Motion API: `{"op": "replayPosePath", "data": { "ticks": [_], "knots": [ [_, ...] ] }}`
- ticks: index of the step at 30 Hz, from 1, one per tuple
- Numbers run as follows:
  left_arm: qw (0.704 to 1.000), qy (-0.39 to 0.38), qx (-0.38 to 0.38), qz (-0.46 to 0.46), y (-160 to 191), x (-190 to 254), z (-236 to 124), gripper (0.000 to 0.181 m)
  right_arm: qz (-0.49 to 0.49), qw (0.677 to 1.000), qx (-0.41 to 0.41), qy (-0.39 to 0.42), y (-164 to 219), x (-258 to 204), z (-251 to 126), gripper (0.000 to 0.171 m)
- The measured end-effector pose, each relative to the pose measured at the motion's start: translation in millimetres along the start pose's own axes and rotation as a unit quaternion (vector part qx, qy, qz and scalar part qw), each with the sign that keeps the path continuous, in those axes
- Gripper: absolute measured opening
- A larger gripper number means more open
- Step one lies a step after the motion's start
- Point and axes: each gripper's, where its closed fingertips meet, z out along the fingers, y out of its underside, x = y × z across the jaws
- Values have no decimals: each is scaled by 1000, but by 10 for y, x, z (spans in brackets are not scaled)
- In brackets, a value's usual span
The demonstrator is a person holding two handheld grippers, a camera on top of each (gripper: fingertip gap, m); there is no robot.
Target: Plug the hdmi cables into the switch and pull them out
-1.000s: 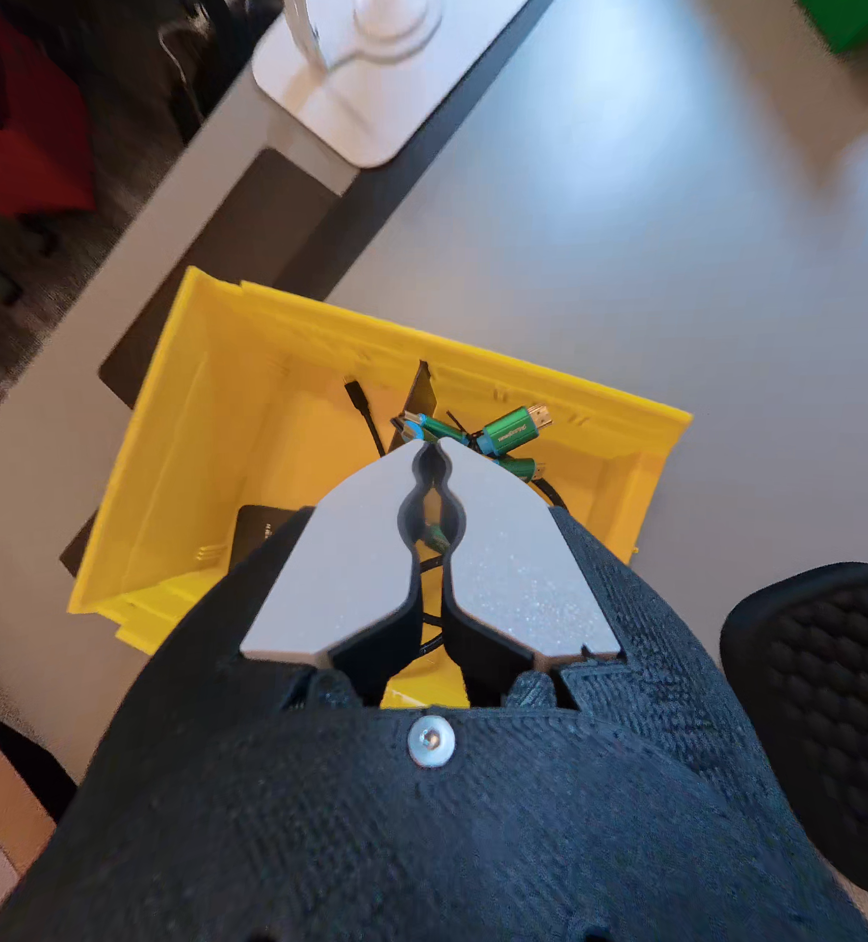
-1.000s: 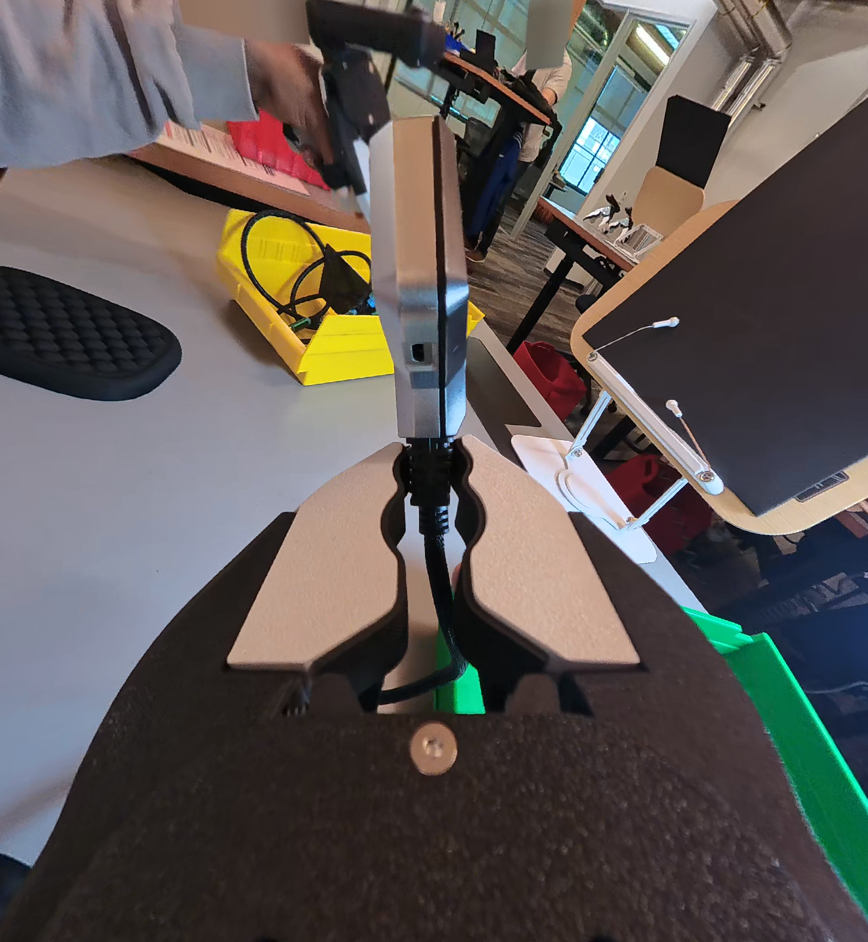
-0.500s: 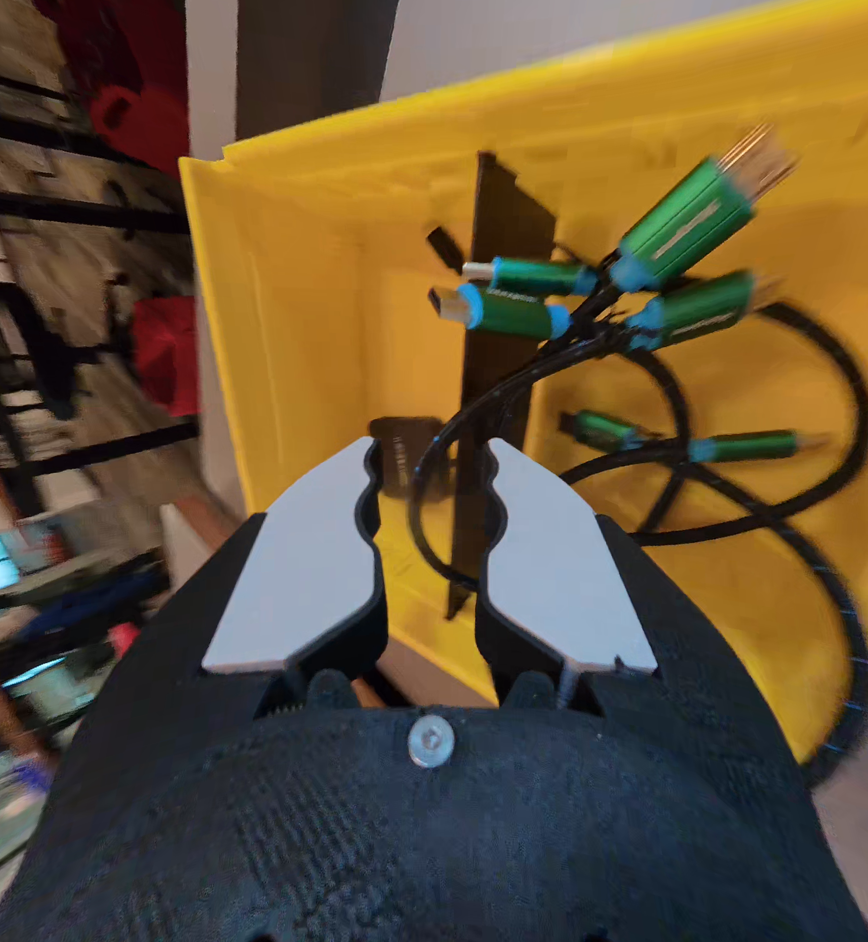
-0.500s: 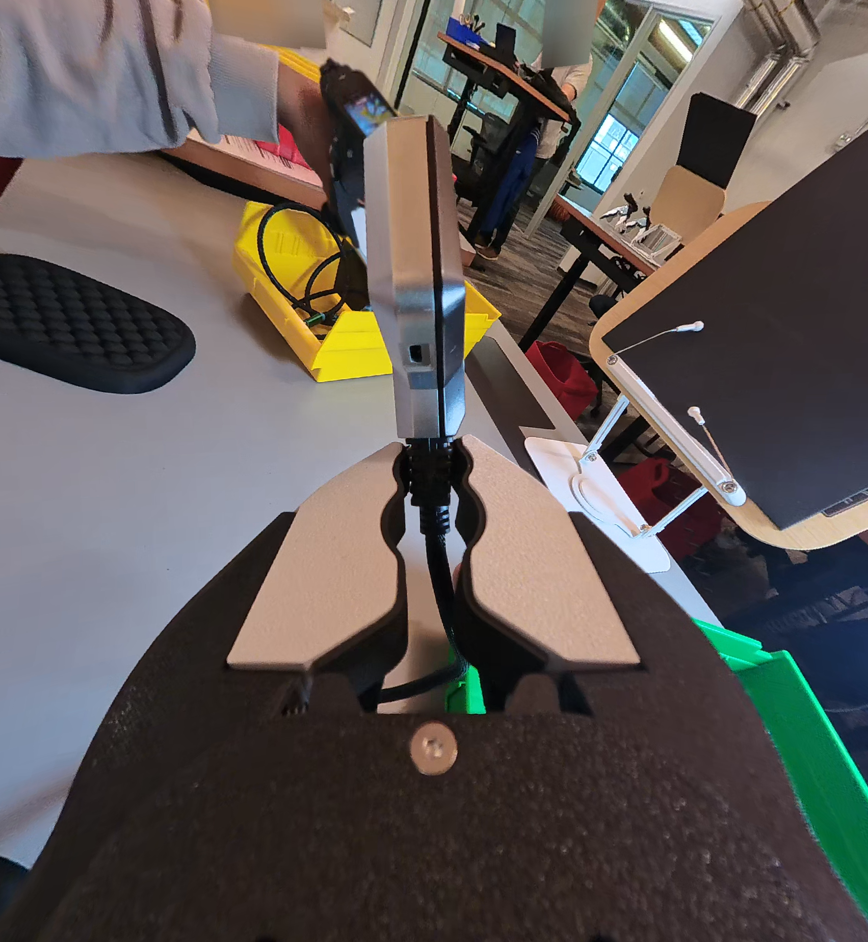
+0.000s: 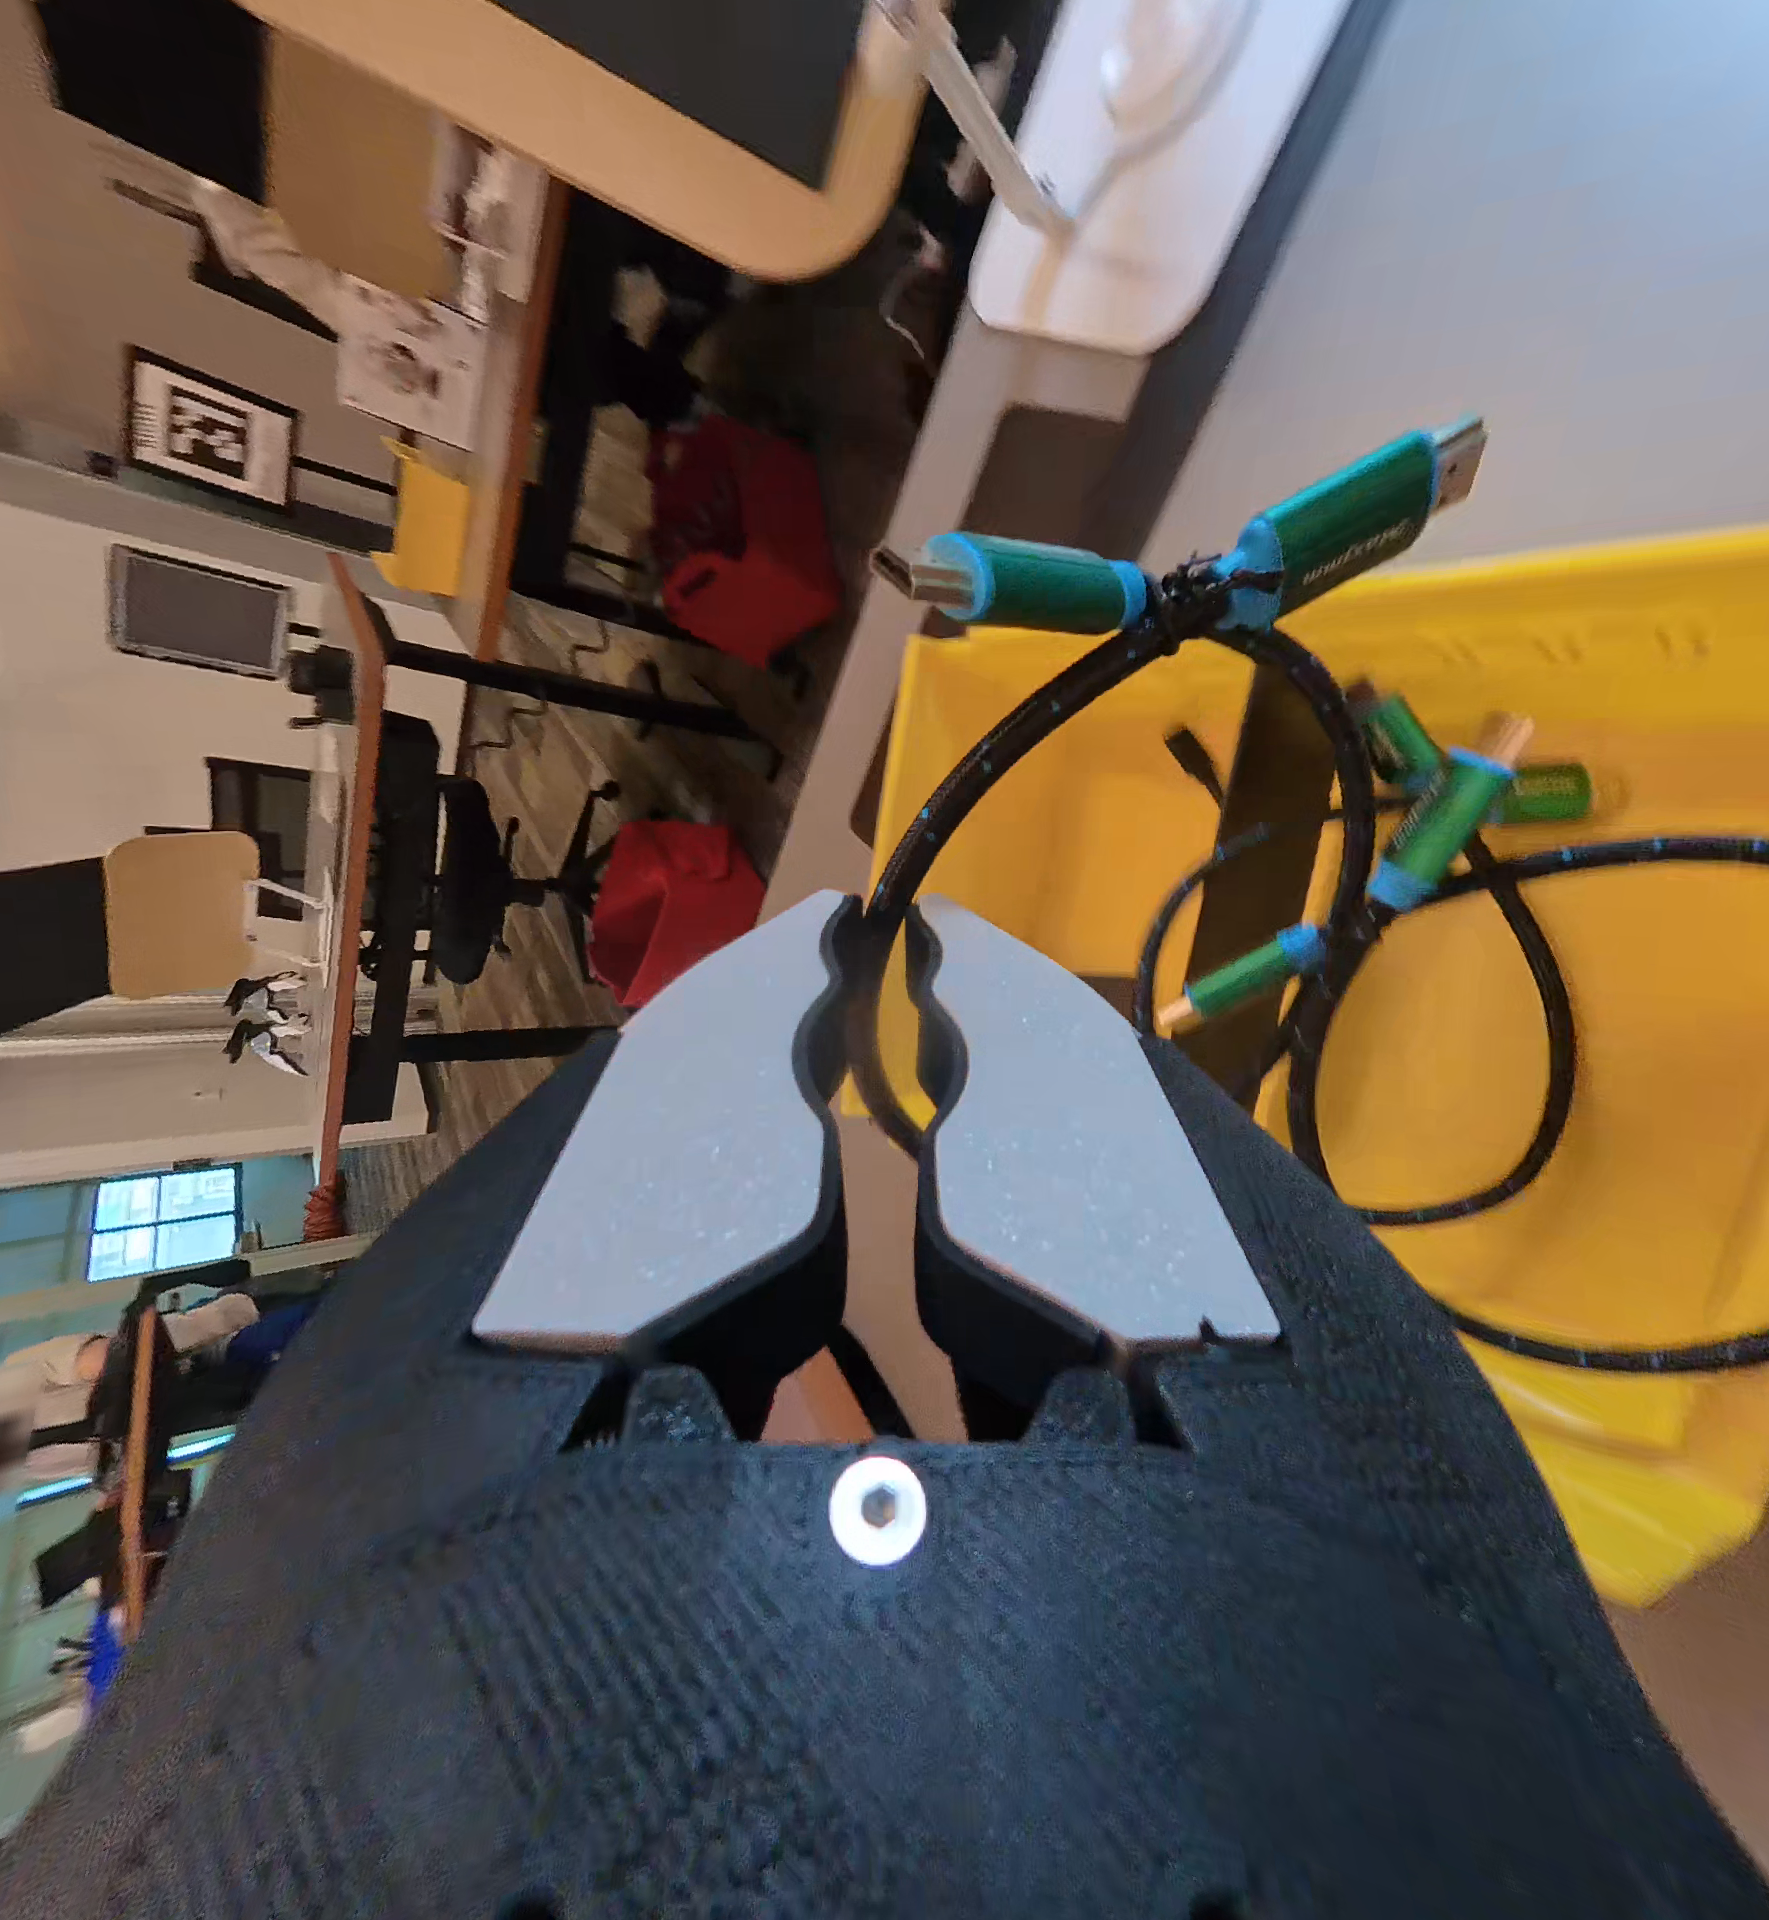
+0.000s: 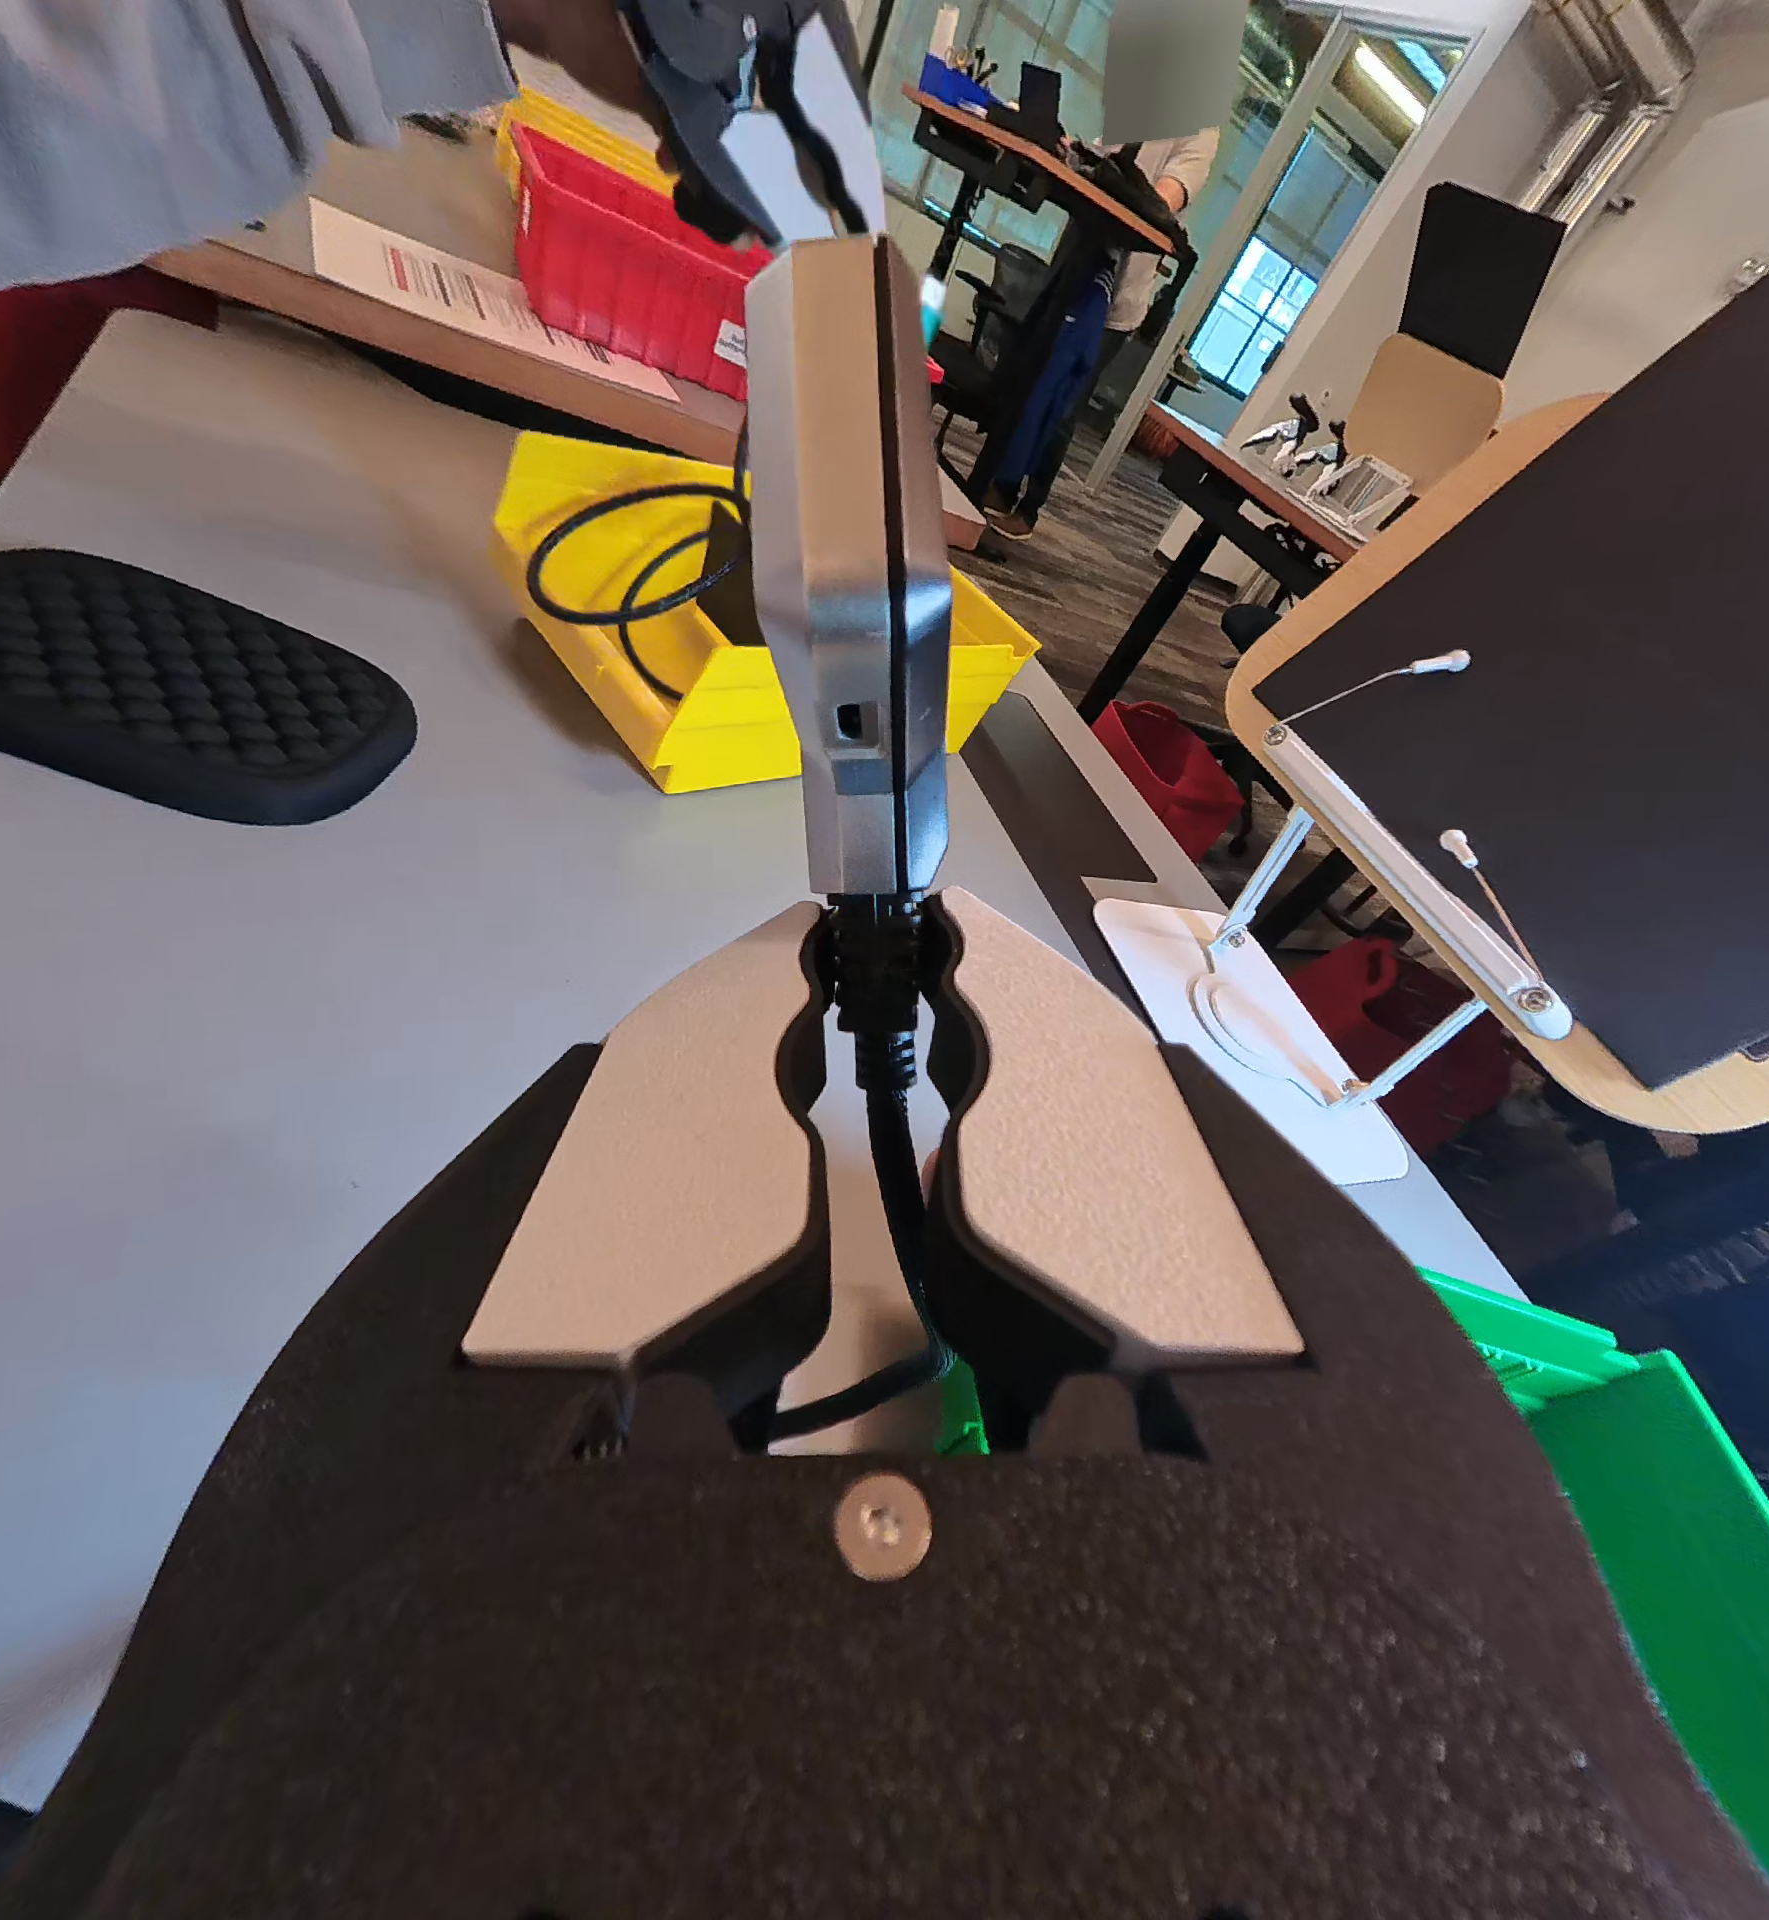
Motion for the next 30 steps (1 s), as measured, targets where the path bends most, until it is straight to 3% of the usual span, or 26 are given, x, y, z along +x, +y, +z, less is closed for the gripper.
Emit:
{"op": "replayPosePath", "data": {
  "ticks": [6,15,22,25,30],
  "knots": [
    [994,-75,54,-64,-233,-326,-154,8,9,1000,8,7,-21,6,30,15],
    [981,-147,67,-107,-227,-642,-78,9,17,1000,4,16,40,11,54,15],
    [976,-94,140,-138,-542,-404,-293,9,23,999,16,24,37,45,34,15],
    [965,-59,201,-156,-863,-246,-482,9,27,999,22,26,31,51,47,15],
    [940,62,292,-166,-1505,270,-645,8,33,998,31,31,11,63,61,15]
  ]
}}
